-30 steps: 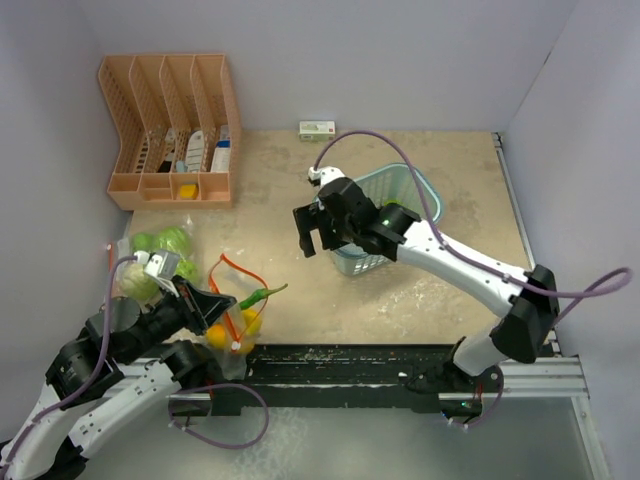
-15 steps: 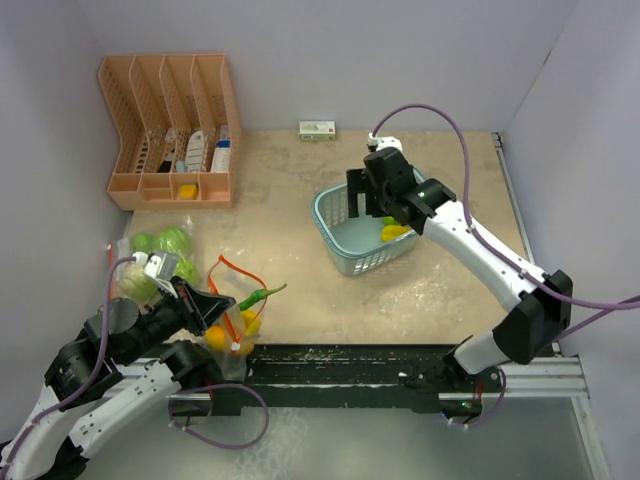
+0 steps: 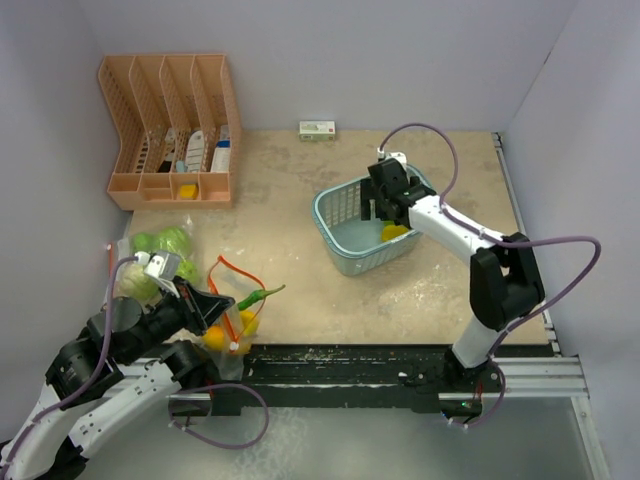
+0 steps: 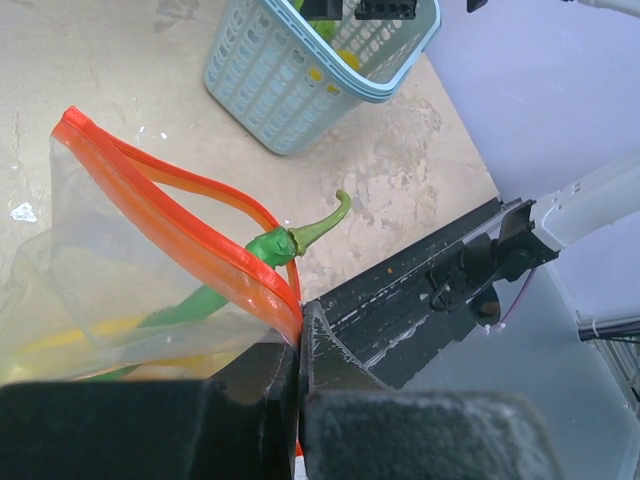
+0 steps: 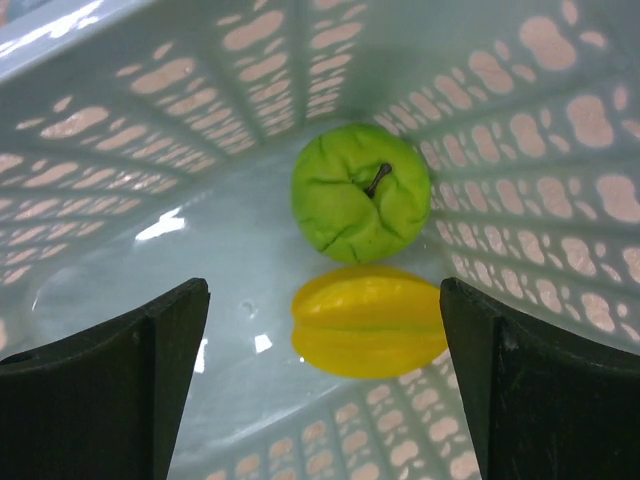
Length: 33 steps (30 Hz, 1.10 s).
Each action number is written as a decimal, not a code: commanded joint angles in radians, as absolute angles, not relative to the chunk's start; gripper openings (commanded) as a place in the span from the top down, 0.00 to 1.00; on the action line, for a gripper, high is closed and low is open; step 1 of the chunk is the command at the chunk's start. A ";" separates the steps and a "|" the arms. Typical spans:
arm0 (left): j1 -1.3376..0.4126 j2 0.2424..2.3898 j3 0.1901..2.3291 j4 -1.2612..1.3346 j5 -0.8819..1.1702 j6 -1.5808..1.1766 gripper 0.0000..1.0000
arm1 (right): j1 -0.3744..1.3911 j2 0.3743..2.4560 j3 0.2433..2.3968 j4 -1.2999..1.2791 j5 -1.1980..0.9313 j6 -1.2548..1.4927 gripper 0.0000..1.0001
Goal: Place the food in the zip-top bag and seal the zipper
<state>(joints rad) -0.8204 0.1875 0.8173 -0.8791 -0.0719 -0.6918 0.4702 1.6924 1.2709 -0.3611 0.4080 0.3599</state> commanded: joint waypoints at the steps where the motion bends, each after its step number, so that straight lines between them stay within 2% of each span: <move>1: -0.822 0.202 0.822 -0.834 -0.087 -0.672 1.00 | 0.471 1.702 1.239 -0.201 0.505 0.380 0.01; 8: -0.822 0.195 0.823 -0.856 -0.090 -0.676 1.00 | 0.470 1.785 1.224 -0.141 0.569 0.435 0.02; 14: -0.822 0.175 0.831 -0.871 -0.099 -0.683 1.00 | 0.470 1.849 1.228 -0.146 0.627 0.501 0.06; 21: -0.822 0.175 0.839 -0.885 -0.101 -0.679 1.00 | 0.469 1.897 1.212 -0.143 0.664 0.541 0.36; 24: -0.822 0.172 0.839 -0.888 -0.102 -0.681 1.00 | 0.471 1.870 1.177 -0.116 0.667 0.550 0.54; 26: -0.822 0.171 0.839 -0.888 -0.103 -0.682 1.00 | 0.471 1.835 1.157 -0.099 0.665 0.547 0.62; 30: -0.822 0.172 0.838 -0.887 -0.104 -0.683 1.00 | 0.471 1.747 1.141 -0.077 0.609 0.495 0.70; 33: -0.822 0.172 0.836 -0.885 -0.105 -0.684 1.00 | 0.471 1.665 1.128 -0.044 0.366 0.447 0.71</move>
